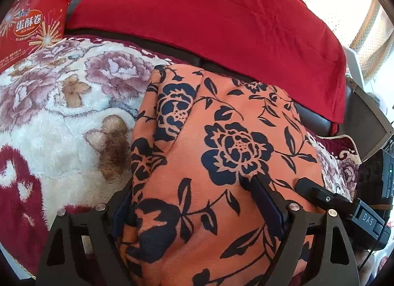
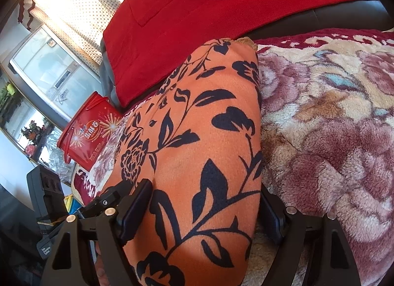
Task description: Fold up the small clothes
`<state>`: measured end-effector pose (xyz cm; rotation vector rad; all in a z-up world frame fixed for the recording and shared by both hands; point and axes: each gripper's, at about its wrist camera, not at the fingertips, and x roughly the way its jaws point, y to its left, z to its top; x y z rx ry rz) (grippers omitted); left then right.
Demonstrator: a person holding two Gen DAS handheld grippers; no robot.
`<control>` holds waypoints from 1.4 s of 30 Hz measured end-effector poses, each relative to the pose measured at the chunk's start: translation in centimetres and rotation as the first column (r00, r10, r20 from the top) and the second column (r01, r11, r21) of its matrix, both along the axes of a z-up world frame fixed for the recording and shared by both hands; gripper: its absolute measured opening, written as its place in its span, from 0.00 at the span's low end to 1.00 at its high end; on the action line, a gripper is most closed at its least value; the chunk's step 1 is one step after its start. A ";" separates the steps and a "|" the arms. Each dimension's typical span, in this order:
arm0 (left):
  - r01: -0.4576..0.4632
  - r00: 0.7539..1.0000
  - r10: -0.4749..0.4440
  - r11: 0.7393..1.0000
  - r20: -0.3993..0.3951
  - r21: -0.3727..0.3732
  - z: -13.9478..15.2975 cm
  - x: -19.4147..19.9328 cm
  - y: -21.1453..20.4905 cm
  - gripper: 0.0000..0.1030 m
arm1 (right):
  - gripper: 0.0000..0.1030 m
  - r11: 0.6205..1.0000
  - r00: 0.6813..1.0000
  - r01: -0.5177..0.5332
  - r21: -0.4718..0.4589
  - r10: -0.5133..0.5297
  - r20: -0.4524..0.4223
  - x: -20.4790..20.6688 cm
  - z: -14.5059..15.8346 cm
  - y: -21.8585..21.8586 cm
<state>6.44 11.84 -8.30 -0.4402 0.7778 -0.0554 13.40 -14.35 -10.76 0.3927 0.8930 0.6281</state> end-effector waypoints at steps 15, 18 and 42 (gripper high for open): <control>0.041 0.991 -0.055 0.993 0.122 0.112 2.8 -1.9 -2.3 0.74 | 0.42 0.999 1.000 0.027 0.023 -0.026 -0.013 -4.4 2.1 -4.5; -0.007 0.996 0.001 0.997 0.087 0.077 1.9 -1.6 -1.0 0.74 | 0.83 0.994 0.996 0.085 0.064 -0.084 -0.026 -5.1 2.3 -6.4; 0.062 0.996 -0.072 0.984 -0.052 -0.169 3.0 1.8 1.0 0.25 | 0.29 0.995 0.994 -0.077 -0.063 0.081 0.069 0.9 9.8 -0.5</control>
